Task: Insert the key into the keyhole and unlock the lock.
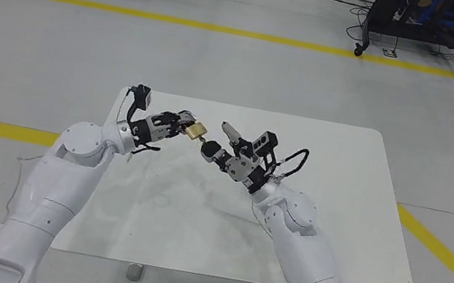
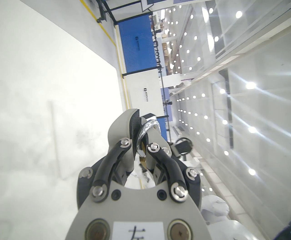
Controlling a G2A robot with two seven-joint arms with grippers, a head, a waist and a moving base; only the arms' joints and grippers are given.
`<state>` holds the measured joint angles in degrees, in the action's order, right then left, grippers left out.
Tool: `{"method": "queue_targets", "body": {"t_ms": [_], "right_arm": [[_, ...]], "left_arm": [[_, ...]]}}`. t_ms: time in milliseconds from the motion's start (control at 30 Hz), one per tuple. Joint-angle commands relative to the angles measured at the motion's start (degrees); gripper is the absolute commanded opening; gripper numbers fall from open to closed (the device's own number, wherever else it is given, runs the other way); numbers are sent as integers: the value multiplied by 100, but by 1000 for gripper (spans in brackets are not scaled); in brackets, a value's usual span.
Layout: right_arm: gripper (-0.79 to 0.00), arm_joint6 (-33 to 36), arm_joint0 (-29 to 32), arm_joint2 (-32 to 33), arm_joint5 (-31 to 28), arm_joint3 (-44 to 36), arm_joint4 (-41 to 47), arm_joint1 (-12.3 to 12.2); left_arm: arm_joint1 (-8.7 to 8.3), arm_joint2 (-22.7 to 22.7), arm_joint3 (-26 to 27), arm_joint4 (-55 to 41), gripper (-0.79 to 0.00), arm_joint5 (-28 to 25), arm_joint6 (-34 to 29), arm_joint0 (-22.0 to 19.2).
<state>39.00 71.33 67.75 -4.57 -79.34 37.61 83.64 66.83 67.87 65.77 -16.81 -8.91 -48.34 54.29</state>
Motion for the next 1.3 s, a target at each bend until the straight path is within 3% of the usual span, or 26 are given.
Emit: {"method": "queue_targets", "body": {"t_ms": [0, 67, 267, 367, 633, 800, 833, 900, 933, 1100, 1267], "right_arm": [[0, -119, 244, 355, -63, -467, -773, -121], [0, -296, 625, 806, -81, -1088, -1359, -241], [0, -857, 1907, 2356, 90, -2812, -1883, -469], [0, -895, 1969, 2416, 99, -2883, -1892, -475], [0, -895, 1969, 2416, 99, -2883, -1892, -475], [0, -895, 1969, 2416, 99, -2883, -1892, -475], [0, -895, 1969, 2416, 99, -2883, -1892, -475], [0, -895, 1969, 2416, 99, -2883, -1892, -475], [0, -895, 1969, 2416, 99, -2883, -1892, -475], [0, -895, 1969, 2416, 99, -2883, -1892, -475], [0, -895, 1969, 2416, 99, -2883, -1892, -475]], "left_arm": [[-9, -56, 102, 326, -785, 38, 84, 54], [-4, -134, 234, 391, -785, 136, 49, 113], [51, -790, 587, 1439, -785, 673, -287, -136], [165, -1270, 536, 1592, -785, 845, -539, -381], [713, -2770, -395, 2145, -785, 812, -642, -1309], [1132, -3343, -1214, 2123, -785, 1033, -289, -1742], [1204, -3434, -1358, 2117, -708, 1084, -297, -1797], [1314, -3607, -1597, 2296, -354, 1053, -230, -1911], [1355, -3647, -1721, 2344, 0, 1048, -168, -1945], [1396, -3386, -2123, 2078, 0, 880, 219, -2034], [1155, -2769, -2111, 1789, 0, 466, 317, -1913]]}}
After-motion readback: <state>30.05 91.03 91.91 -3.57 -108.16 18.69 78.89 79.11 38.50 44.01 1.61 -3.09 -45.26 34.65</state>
